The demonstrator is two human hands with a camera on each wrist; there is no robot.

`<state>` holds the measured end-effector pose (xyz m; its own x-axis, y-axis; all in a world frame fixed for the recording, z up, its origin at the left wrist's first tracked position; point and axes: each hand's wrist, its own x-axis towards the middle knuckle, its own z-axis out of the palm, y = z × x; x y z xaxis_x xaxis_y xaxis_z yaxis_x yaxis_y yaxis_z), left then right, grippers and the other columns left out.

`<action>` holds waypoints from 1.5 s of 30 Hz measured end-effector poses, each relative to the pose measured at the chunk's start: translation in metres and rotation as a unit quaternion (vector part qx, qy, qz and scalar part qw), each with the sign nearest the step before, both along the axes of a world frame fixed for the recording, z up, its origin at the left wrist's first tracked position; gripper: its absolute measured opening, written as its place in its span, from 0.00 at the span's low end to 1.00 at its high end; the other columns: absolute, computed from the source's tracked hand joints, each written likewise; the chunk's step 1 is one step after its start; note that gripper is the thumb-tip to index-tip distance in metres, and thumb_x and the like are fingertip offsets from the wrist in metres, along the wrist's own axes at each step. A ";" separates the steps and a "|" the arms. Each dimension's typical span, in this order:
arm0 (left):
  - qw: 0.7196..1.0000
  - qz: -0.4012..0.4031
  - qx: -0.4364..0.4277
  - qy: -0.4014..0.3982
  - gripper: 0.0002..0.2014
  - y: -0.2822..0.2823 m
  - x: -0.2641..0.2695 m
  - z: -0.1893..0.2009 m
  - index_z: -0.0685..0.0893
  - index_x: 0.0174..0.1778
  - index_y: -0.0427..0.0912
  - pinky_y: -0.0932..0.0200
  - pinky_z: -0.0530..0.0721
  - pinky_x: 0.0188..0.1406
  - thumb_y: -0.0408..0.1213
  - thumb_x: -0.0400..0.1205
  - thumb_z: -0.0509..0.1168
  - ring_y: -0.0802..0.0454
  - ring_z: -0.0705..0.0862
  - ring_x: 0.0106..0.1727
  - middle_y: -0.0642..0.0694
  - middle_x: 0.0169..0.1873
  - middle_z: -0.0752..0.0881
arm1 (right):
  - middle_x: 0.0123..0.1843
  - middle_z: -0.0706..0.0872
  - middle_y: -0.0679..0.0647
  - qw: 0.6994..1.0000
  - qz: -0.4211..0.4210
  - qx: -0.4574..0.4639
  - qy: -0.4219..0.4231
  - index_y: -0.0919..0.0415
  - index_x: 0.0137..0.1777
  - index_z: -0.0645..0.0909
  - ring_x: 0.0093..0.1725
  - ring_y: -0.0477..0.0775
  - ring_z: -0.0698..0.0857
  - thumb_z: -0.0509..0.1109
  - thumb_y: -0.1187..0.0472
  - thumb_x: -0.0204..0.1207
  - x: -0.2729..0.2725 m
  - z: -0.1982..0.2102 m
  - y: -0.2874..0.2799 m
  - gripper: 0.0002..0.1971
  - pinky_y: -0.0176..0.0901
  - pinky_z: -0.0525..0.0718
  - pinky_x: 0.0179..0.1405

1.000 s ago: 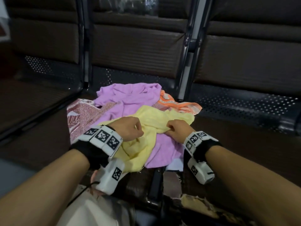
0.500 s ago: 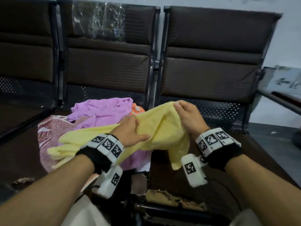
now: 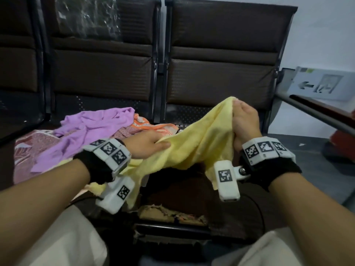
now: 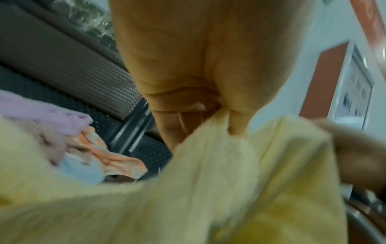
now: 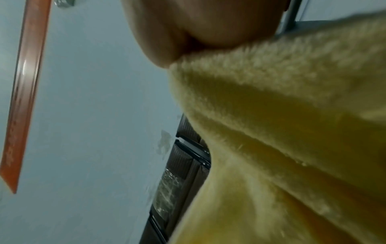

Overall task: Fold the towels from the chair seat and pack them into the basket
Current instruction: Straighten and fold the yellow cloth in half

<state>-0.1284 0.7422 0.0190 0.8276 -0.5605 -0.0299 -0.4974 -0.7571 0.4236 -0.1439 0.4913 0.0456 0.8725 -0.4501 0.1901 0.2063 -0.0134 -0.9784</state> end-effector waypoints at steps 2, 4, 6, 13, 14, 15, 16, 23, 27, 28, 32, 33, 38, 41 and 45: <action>0.994 0.009 -0.112 0.012 0.16 -0.014 0.000 0.005 0.86 0.51 0.41 0.58 0.81 0.53 0.47 0.85 0.58 0.52 0.85 0.49 0.47 0.46 0.88 | 0.35 0.80 0.58 0.999 0.018 -0.039 0.018 0.60 0.37 0.79 0.37 0.55 0.79 0.61 0.58 0.82 -0.001 -0.012 0.000 0.13 0.51 0.81 0.38; 0.985 0.020 -0.174 0.007 0.15 -0.027 0.000 0.002 0.87 0.51 0.40 0.69 0.80 0.46 0.44 0.85 0.58 0.55 0.86 0.46 0.47 0.47 0.89 | 0.32 0.79 0.56 0.992 0.075 -0.083 0.060 0.62 0.40 0.79 0.31 0.52 0.79 0.60 0.61 0.83 -0.002 -0.023 0.005 0.11 0.46 0.80 0.31; 0.988 0.030 -0.154 -0.004 0.15 -0.037 0.001 -0.010 0.85 0.43 0.36 0.69 0.81 0.40 0.43 0.85 0.59 0.55 0.85 0.38 0.43 0.43 0.88 | 0.32 0.81 0.53 0.976 0.154 -0.094 0.124 0.59 0.44 0.78 0.27 0.49 0.81 0.62 0.64 0.83 -0.003 -0.033 0.009 0.07 0.42 0.83 0.26; 0.988 0.058 -0.056 0.129 0.13 -0.042 0.013 -0.041 0.77 0.38 0.41 0.59 0.84 0.22 0.44 0.85 0.58 0.52 0.87 0.24 0.43 0.27 0.86 | 0.44 0.89 0.53 0.785 0.306 -0.455 0.289 0.58 0.51 0.81 0.40 0.50 0.89 0.69 0.54 0.79 -0.007 -0.063 0.004 0.08 0.41 0.87 0.39; 0.988 0.065 -0.048 0.132 0.13 -0.040 0.016 -0.042 0.76 0.40 0.40 0.60 0.82 0.21 0.44 0.85 0.57 0.52 0.87 0.23 0.44 0.26 0.85 | 0.42 0.90 0.52 0.737 0.330 -0.502 0.310 0.58 0.50 0.83 0.40 0.48 0.89 0.70 0.50 0.78 -0.008 -0.065 0.002 0.11 0.39 0.86 0.37; 0.988 0.070 -0.032 0.132 0.13 -0.039 0.019 -0.044 0.76 0.42 0.40 0.61 0.81 0.20 0.45 0.85 0.57 0.52 0.86 0.23 0.45 0.26 0.84 | 0.40 0.90 0.51 0.699 0.348 -0.530 0.332 0.58 0.49 0.84 0.39 0.47 0.88 0.70 0.46 0.76 -0.009 -0.068 0.000 0.14 0.39 0.86 0.37; 0.988 0.074 -0.010 0.133 0.12 -0.038 0.021 -0.046 0.75 0.45 0.39 0.61 0.81 0.21 0.46 0.84 0.58 0.52 0.85 0.23 0.45 0.27 0.84 | 0.39 0.90 0.51 0.671 0.355 -0.549 0.350 0.58 0.48 0.84 0.38 0.47 0.88 0.72 0.44 0.74 -0.010 -0.070 -0.001 0.17 0.40 0.85 0.38; 0.998 -0.023 0.054 -0.028 0.25 -0.046 0.013 -0.050 0.69 0.60 0.52 0.55 0.76 0.44 0.43 0.71 0.73 0.52 0.77 0.48 0.54 0.51 0.71 | 0.50 0.86 0.51 0.533 0.352 -0.646 0.419 0.56 0.52 0.83 0.51 0.55 0.83 0.79 0.43 0.66 -0.023 -0.085 -0.016 0.21 0.47 0.80 0.49; 0.983 -0.148 0.108 -0.023 0.14 -0.064 -0.002 -0.047 0.79 0.61 0.57 0.59 0.71 0.38 0.47 0.79 0.65 0.64 0.71 0.35 0.61 0.32 0.73 | 0.44 0.82 0.47 0.584 0.336 -0.642 0.366 0.54 0.47 0.79 0.50 0.53 0.82 0.77 0.53 0.71 -0.029 -0.094 -0.022 0.11 0.42 0.77 0.45; 0.977 -0.165 0.136 0.004 0.16 -0.066 -0.007 -0.050 0.78 0.65 0.58 0.60 0.72 0.37 0.47 0.81 0.63 0.66 0.70 0.33 0.62 0.31 0.73 | 0.44 0.81 0.46 0.590 0.334 -0.647 0.349 0.53 0.48 0.80 0.51 0.53 0.82 0.75 0.56 0.73 -0.031 -0.096 -0.023 0.08 0.41 0.76 0.46; 0.938 -0.227 0.251 0.075 0.22 -0.073 -0.018 -0.061 0.71 0.74 0.54 0.68 0.71 0.38 0.46 0.83 0.60 0.57 0.80 0.45 0.54 0.48 0.82 | 0.49 0.81 0.50 0.592 0.316 -0.662 0.334 0.53 0.51 0.79 0.54 0.55 0.81 0.69 0.57 0.77 -0.036 -0.097 -0.024 0.05 0.42 0.75 0.47; 0.936 -0.225 0.257 0.079 0.21 -0.074 -0.018 -0.061 0.72 0.73 0.52 0.69 0.72 0.35 0.47 0.83 0.61 0.57 0.80 0.42 0.52 0.49 0.82 | 0.53 0.82 0.52 0.597 0.308 -0.663 0.331 0.54 0.54 0.79 0.56 0.55 0.81 0.68 0.56 0.78 -0.036 -0.095 -0.023 0.07 0.42 0.74 0.48; 0.945 -0.206 0.225 0.121 0.07 -0.078 -0.011 -0.054 0.82 0.54 0.42 0.74 0.79 0.30 0.38 0.83 0.62 0.65 0.80 0.26 0.51 0.36 0.85 | 0.54 0.83 0.54 0.705 0.243 -0.587 0.315 0.54 0.56 0.76 0.49 0.53 0.82 0.61 0.58 0.80 -0.035 -0.069 -0.016 0.07 0.42 0.77 0.44; 0.964 -0.177 0.159 0.116 0.02 -0.066 -0.002 -0.034 0.80 0.47 0.49 0.57 0.83 0.47 0.40 0.83 0.62 0.54 0.86 0.41 0.48 0.44 0.89 | 0.49 0.83 0.53 0.789 0.178 -0.515 0.284 0.60 0.54 0.79 0.48 0.54 0.81 0.57 0.58 0.82 -0.030 -0.049 -0.008 0.10 0.45 0.79 0.44; 0.993 -0.071 -0.025 0.094 0.12 -0.051 0.005 -0.003 0.80 0.35 0.50 0.60 0.85 0.38 0.51 0.80 0.63 0.56 0.88 0.32 0.51 0.30 0.88 | 0.36 0.77 0.49 0.918 0.135 -0.303 0.215 0.60 0.46 0.80 0.34 0.47 0.77 0.58 0.64 0.81 -0.025 -0.027 0.013 0.09 0.38 0.76 0.28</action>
